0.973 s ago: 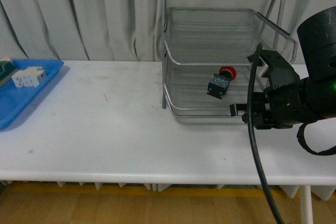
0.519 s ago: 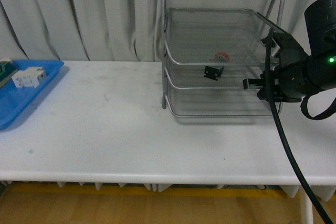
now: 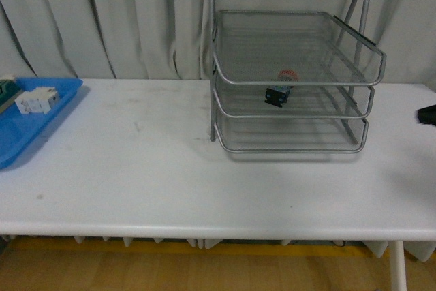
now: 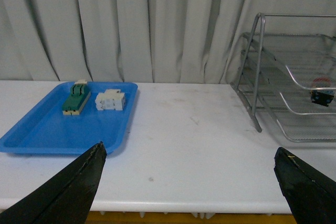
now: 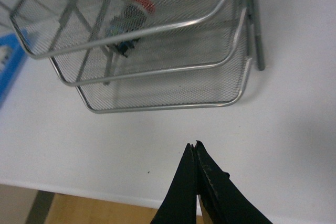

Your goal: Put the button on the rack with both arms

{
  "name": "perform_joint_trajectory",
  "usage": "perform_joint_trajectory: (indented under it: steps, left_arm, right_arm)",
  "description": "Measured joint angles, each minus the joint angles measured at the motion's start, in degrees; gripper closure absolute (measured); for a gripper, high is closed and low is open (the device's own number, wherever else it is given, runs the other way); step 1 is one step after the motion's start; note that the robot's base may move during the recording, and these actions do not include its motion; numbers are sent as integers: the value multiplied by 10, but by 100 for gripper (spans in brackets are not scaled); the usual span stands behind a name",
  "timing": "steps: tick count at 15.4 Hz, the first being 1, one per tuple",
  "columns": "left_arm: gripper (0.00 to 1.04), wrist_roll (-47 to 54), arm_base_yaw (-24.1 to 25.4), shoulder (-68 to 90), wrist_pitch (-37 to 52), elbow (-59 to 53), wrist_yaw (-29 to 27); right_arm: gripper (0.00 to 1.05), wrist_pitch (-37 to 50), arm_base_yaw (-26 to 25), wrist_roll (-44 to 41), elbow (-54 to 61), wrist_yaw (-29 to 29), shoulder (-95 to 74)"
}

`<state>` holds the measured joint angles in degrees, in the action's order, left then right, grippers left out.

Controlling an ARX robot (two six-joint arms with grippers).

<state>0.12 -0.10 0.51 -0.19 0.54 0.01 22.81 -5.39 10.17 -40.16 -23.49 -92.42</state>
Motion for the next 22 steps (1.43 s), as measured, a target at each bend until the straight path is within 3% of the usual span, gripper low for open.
perform_joint_trajectory:
  steps: [4, 7, 8, 9, 10, 13, 21, 22]
  left_arm:
    - [7, 0, 0, 0, 0, 0, 0]
    - [7, 0, 0, 0, 0, 0, 0]
    - [7, 0, 0, 0, 0, 0, 0]
    - [7, 0, 0, 0, 0, 0, 0]
    - [7, 0, 0, 0, 0, 0, 0]
    - [7, 0, 0, 0, 0, 0, 0]
    - [7, 0, 0, 0, 0, 0, 0]
    - [7, 0, 0, 0, 0, 0, 0]
  right_arm:
    - [103, 38, -118, 20, 106, -46, 130]
    - [103, 32, -172, 13, 132, -58, 177]
    - [103, 124, -173, -8, 153, -36, 190]
    - [103, 227, -152, -48, 202, 18, 215]
    - [103, 246, -124, -73, 251, 47, 266]
    - [103, 170, -71, -94, 304, 108, 423]
    - [103, 87, -5, -98, 366, 177, 570]
    - [103, 67, 26, -98, 372, 214, 593]
